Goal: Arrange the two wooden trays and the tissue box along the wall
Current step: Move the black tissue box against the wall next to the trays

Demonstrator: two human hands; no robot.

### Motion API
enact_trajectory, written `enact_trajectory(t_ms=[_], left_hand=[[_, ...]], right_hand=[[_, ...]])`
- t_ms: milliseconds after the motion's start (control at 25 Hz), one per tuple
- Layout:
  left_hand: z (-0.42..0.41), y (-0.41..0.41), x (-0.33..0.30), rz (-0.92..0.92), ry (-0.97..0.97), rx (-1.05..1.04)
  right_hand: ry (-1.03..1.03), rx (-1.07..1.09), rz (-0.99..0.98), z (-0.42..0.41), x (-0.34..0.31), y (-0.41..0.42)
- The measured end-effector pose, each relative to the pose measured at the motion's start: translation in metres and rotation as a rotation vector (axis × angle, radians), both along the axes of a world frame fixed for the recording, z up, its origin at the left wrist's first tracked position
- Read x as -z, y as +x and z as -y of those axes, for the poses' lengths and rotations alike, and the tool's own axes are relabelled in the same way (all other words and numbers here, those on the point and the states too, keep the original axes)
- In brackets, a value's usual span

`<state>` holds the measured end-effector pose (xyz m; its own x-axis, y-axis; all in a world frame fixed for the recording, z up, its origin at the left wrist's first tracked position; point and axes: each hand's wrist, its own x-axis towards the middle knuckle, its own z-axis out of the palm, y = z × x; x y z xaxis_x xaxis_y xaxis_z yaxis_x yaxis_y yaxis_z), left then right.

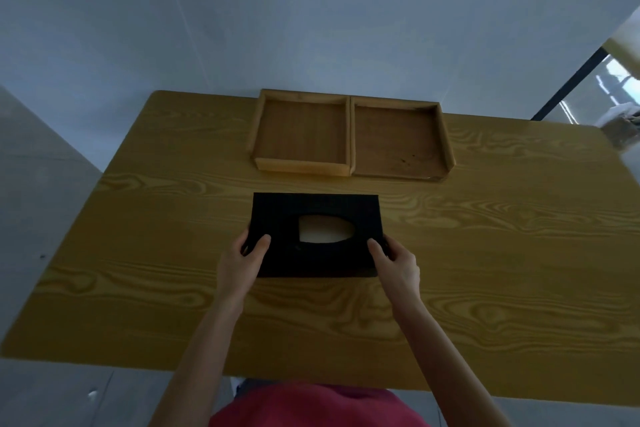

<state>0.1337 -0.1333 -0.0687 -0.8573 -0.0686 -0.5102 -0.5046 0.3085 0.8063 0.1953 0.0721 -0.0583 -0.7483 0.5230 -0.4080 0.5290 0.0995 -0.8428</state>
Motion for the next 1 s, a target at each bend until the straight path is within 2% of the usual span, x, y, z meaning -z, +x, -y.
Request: enact_trajectory(t_ms=[360,520,1000], left_hand=[[0.122,-0.058,-0.014,-0.108,-0.053,0.059],[0.167,-0.086,-0.012,-0.078,-0.066,0.056],[0.223,-0.188,-0.001,-0.089,-0.053,0.04]], right_hand=[[-0.009,-0.013,-0.031,0.123,-0.003,-0.06],[-0.003,-0.043,-0.012,0.164,-0.003,-0.087],[0.104,-0.236,0.06,0.212,0.001,-0.191]])
